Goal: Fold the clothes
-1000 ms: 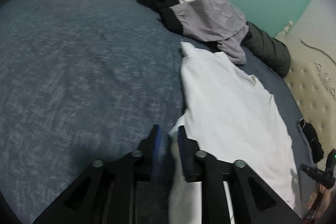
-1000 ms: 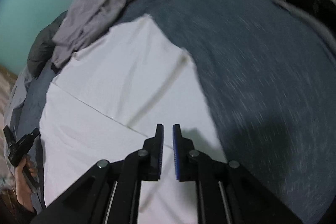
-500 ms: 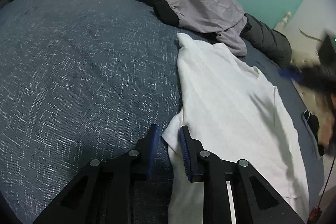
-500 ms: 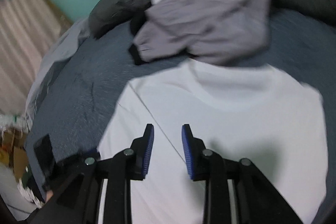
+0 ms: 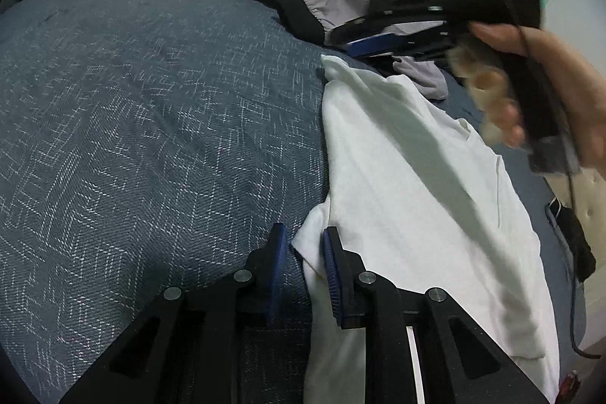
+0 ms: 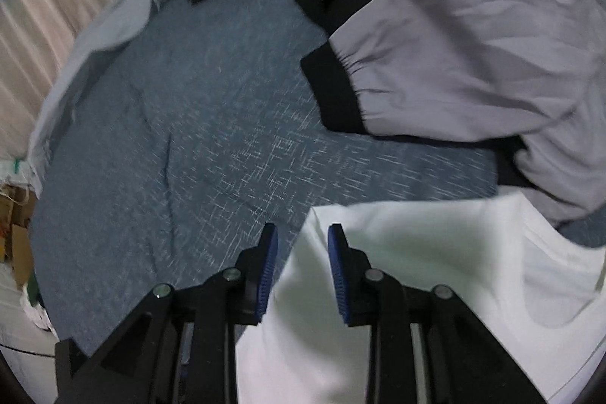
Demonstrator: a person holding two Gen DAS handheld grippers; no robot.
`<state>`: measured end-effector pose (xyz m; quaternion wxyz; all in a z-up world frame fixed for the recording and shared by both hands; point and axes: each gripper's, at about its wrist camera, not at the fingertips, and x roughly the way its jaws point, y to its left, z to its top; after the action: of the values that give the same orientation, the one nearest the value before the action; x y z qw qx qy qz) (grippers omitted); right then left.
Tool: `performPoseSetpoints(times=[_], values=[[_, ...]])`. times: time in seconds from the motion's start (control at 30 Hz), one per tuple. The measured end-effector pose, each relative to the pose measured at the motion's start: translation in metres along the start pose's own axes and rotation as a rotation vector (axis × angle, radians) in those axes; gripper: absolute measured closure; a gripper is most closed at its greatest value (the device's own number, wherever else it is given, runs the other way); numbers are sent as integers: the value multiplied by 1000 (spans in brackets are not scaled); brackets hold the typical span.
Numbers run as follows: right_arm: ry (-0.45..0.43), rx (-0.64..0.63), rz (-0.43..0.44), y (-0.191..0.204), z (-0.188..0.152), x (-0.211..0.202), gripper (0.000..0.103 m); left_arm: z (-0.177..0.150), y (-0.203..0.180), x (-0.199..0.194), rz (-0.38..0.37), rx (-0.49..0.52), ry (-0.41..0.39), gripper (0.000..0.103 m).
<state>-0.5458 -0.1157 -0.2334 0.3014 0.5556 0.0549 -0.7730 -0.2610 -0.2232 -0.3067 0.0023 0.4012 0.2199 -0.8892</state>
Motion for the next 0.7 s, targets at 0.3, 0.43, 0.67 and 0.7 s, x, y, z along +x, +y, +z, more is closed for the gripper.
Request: performPoseSetpoints(times=[0.3,0.43,0.67,0.7], values=[[66,-63,-115,10,13,32,99,-1,0,0,-4,-4,1,82],[-24,10,-83,-6,12,18,102,-2,0,0,-4,-3,0,82],[-147,103,-21,-36,8,3,102,-4,1,0,-16,-22,1,82],[-153,113,-15,-39,8,5,103,-4,1,0,-14,-21,1,82]])
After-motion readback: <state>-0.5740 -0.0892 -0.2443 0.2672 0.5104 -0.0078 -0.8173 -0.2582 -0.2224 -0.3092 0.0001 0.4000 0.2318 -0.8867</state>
